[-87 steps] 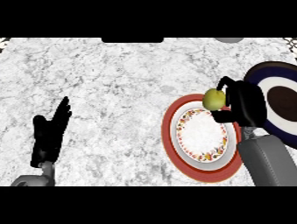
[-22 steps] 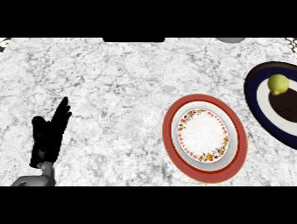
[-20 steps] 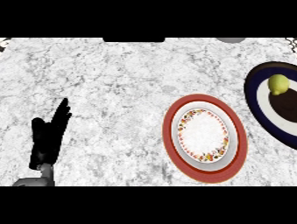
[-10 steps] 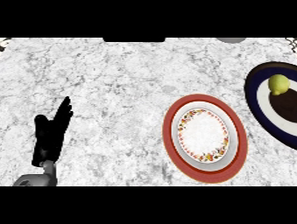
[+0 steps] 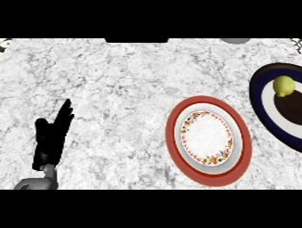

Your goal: Pick the lemon from the plate and place it in the plate

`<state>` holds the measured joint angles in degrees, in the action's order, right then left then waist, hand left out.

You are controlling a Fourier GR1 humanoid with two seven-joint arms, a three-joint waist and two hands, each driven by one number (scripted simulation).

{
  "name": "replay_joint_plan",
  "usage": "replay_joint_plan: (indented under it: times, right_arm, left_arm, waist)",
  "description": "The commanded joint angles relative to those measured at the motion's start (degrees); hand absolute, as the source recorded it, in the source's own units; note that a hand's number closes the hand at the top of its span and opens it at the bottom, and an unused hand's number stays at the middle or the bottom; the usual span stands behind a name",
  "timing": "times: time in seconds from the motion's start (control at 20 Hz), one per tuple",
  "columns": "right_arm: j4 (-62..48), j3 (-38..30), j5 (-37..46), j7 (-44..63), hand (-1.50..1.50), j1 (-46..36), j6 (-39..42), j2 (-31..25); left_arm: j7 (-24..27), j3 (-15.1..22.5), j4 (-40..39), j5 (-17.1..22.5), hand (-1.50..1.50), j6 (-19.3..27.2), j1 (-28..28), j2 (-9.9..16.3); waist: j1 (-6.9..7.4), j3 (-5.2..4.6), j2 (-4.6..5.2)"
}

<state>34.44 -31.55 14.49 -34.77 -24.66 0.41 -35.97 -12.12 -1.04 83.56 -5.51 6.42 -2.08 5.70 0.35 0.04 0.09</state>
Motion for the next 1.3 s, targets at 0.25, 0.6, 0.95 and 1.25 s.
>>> replay_joint_plan:
  times: [0.25, 0.6, 0.95, 1.25]
  right_arm:
    - [-9.8, -0.7, -1.3, -5.0, -1.50, -0.6, 0.5, -6.7]
    - [-16.8, -1.6, -2.2, -9.2, -1.50, -0.2, -2.6, -8.7]
    - [-17.8, -2.5, -5.2, -11.3, -1.50, 1.4, -0.5, -11.4]
    - [-23.1, -4.8, -6.2, -12.5, -1.50, 1.6, -3.3, -15.1]
  left_arm:
    - [-2.7, 2.2, 1.5, -2.2, 0.00, 1.9, -1.4, -2.7]
    - [-1.6, -1.1, -0.3, -0.4, 0.00, -0.4, -2.5, -0.2]
    - [1.1, -1.5, 0.8, 1.0, 0.00, -2.3, 1.0, 0.0]
    - [-1.8, 0.1, 1.9, -1.6, 0.00, 0.0, -0.6, -1.1]
  waist:
    - [0.18, 0.04, 0.14]
    - [0.28, 0.05, 0.18]
    - [0.13, 0.02, 0.06]
    - [0.60, 0.16, 0.31]
